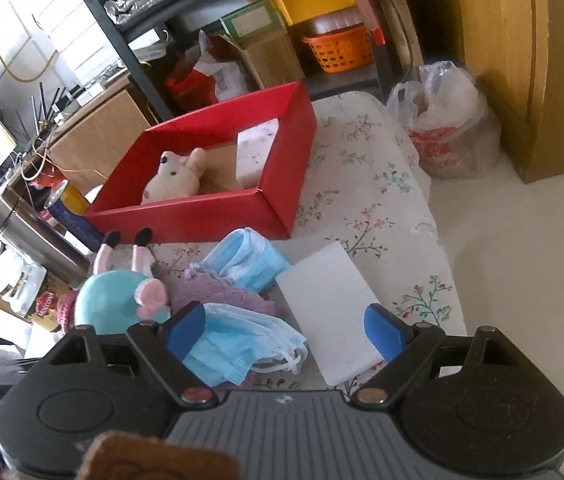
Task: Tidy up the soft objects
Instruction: 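Grasp the pink-and-teal plush pig with the left tool while the right tool approaches another white sponge, then close the right tool on the white sponge while the left tool holds the pig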
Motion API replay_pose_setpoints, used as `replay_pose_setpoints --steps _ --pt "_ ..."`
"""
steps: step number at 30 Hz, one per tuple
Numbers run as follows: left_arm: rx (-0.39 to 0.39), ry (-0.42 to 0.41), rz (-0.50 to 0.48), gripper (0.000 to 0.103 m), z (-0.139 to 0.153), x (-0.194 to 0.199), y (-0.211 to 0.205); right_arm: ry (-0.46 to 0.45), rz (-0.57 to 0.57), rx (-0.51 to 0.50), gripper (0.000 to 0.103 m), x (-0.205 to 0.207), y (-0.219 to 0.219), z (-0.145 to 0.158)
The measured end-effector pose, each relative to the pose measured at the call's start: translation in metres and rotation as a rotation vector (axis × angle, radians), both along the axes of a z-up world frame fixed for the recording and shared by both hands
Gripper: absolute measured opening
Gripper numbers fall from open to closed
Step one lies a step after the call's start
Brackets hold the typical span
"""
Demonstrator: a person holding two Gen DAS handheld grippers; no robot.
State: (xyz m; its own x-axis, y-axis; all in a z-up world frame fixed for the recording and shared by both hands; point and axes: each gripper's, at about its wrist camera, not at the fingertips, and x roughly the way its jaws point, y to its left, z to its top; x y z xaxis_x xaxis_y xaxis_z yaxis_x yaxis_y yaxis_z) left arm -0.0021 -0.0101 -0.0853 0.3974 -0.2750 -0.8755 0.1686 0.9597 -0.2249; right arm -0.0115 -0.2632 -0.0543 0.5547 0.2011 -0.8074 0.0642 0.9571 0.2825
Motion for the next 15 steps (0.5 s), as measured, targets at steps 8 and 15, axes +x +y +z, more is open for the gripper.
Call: replay_pose_setpoints --steps 8,15 --pt "-0.116 -0.044 0.046 0.071 0.031 -0.006 0.028 0.033 -0.024 -0.043 0.060 0.013 -0.007 -0.010" --pt "-0.189 -0.032 0.050 0.071 0.041 -0.006 0.039 0.089 -0.011 -0.101 0.045 0.025 -0.007 -0.024"
